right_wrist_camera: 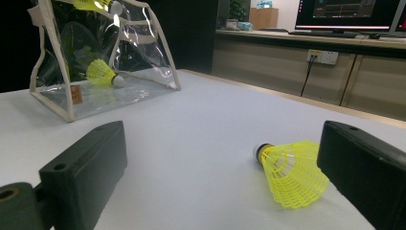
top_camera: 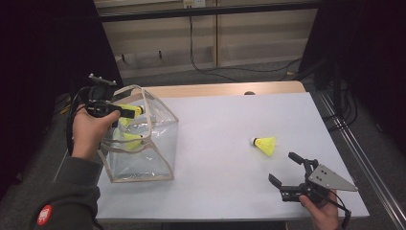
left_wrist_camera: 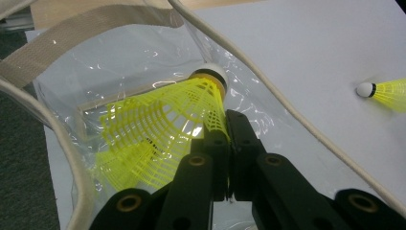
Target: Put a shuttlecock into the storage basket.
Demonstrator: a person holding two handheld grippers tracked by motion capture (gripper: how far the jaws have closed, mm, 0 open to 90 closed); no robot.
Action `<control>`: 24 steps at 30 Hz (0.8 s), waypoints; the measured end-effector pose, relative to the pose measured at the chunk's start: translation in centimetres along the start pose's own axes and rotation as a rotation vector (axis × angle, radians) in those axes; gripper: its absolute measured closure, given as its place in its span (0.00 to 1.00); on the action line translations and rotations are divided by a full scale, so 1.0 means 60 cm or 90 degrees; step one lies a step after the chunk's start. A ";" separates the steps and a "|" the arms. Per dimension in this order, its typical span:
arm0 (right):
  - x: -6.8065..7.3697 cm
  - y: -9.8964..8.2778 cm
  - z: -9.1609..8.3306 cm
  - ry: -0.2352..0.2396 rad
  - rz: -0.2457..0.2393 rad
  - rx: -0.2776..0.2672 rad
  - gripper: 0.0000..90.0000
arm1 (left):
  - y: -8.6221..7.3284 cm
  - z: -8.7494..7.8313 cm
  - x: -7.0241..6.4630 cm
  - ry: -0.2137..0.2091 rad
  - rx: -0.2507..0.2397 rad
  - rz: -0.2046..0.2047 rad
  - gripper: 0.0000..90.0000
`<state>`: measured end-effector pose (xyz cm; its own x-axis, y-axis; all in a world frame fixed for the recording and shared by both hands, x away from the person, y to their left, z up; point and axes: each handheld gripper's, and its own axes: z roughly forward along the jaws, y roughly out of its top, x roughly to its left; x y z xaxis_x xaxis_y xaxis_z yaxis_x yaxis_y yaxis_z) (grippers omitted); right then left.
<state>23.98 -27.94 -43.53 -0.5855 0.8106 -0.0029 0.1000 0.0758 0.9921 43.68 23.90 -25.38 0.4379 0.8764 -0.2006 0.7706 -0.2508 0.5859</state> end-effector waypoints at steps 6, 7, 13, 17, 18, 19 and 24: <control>0.000 0.000 0.000 0.001 0.000 0.000 0.03 | 0.001 0.006 0.000 0.001 0.009 -0.001 0.98; 0.000 0.000 0.000 0.001 0.001 0.000 0.03 | 0.001 0.007 -0.001 0.003 0.007 -0.002 0.98; 0.000 0.000 0.000 -0.001 0.000 -0.002 0.03 | 0.001 0.014 0.002 0.006 0.012 -0.005 0.98; 0.000 0.000 0.000 0.000 0.001 -0.002 0.03 | 0.001 0.019 0.002 0.004 0.011 -0.012 0.98; 0.000 0.000 0.000 0.000 -0.001 -0.002 0.03 | 0.001 0.020 0.003 0.004 0.011 -0.013 0.98; 0.000 0.000 -0.001 -0.001 -0.001 -0.001 0.03 | 0.001 0.022 0.003 0.003 0.010 -0.014 0.98; 0.000 0.000 -0.001 -0.001 0.001 -0.003 0.03 | 0.001 0.027 0.004 0.004 0.015 -0.014 0.98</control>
<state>23.94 -28.00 -43.53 -0.5836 0.8120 -0.0023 0.0968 0.0724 0.9927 44.60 23.43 -26.64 0.4178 0.8842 -0.2086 0.7905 -0.2407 0.5632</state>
